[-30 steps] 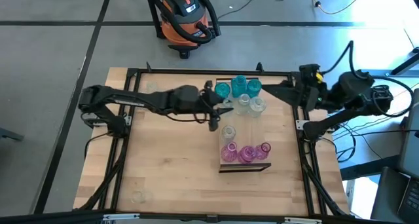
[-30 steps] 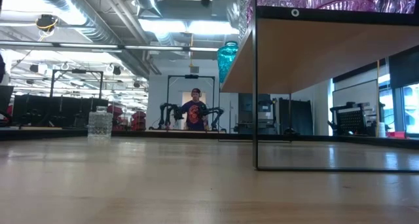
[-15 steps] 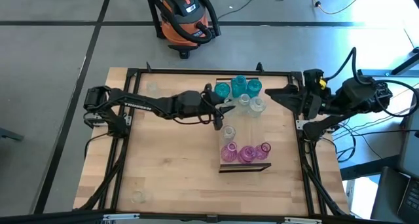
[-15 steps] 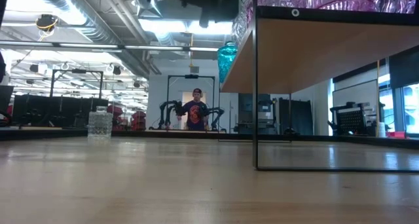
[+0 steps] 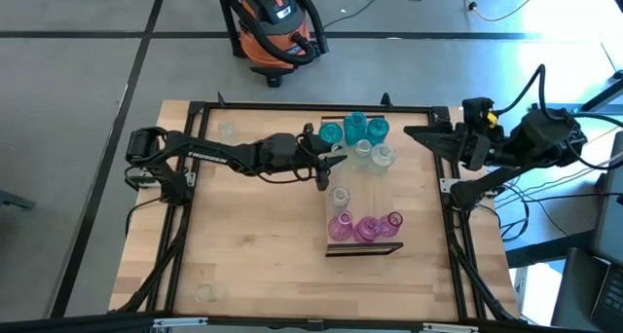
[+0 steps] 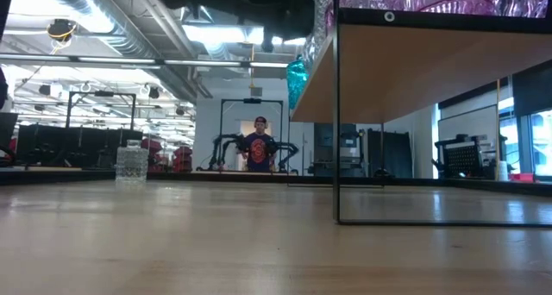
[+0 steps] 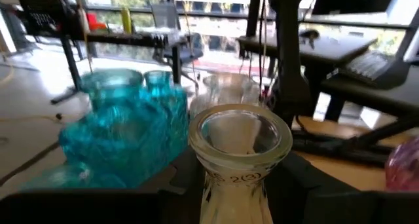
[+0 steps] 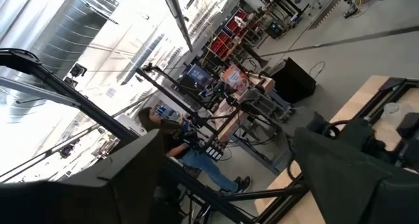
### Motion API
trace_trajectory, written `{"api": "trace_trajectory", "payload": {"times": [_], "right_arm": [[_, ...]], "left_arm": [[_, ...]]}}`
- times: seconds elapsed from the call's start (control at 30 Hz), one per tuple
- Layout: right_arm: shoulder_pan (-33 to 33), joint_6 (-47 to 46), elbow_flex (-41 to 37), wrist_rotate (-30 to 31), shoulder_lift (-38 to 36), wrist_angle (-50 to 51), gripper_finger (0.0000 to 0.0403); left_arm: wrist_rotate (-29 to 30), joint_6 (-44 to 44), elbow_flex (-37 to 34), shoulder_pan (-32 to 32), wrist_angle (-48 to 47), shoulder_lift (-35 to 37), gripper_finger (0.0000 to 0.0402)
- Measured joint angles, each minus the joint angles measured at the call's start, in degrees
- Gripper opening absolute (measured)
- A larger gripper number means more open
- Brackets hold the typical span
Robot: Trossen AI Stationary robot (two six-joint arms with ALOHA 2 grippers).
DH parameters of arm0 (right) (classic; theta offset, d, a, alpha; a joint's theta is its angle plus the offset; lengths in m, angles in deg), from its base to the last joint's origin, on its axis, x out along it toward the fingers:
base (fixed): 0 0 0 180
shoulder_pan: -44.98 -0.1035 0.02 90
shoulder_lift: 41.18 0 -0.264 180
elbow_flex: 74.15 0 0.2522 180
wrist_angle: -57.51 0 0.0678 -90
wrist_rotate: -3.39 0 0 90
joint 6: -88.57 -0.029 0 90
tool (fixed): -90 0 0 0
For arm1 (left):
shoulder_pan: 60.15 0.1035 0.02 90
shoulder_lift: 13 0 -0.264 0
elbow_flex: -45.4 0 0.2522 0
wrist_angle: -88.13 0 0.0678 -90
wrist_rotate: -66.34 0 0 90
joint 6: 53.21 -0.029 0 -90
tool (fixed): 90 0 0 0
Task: Sort vases onto shelf
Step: Adjust the transparent vase on the shelf
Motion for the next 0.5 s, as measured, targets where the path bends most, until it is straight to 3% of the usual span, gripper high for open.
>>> {"api": "trace_trajectory", "payload": {"times": [0.2, 0.5], "right_arm": [[0.0, 0.0, 0.0, 1.0, 0.0, 0.0, 0.0324], [0.0, 0.0, 0.0, 1.0, 0.2, 0.0, 0.0323]], "left_arm": [[-4.8, 0.1, 0.0, 1.1, 0.7, -0.7, 0.0113], [-4.6, 0.0, 0.0, 1.0, 0.3, -0.7, 0.0147]]}}
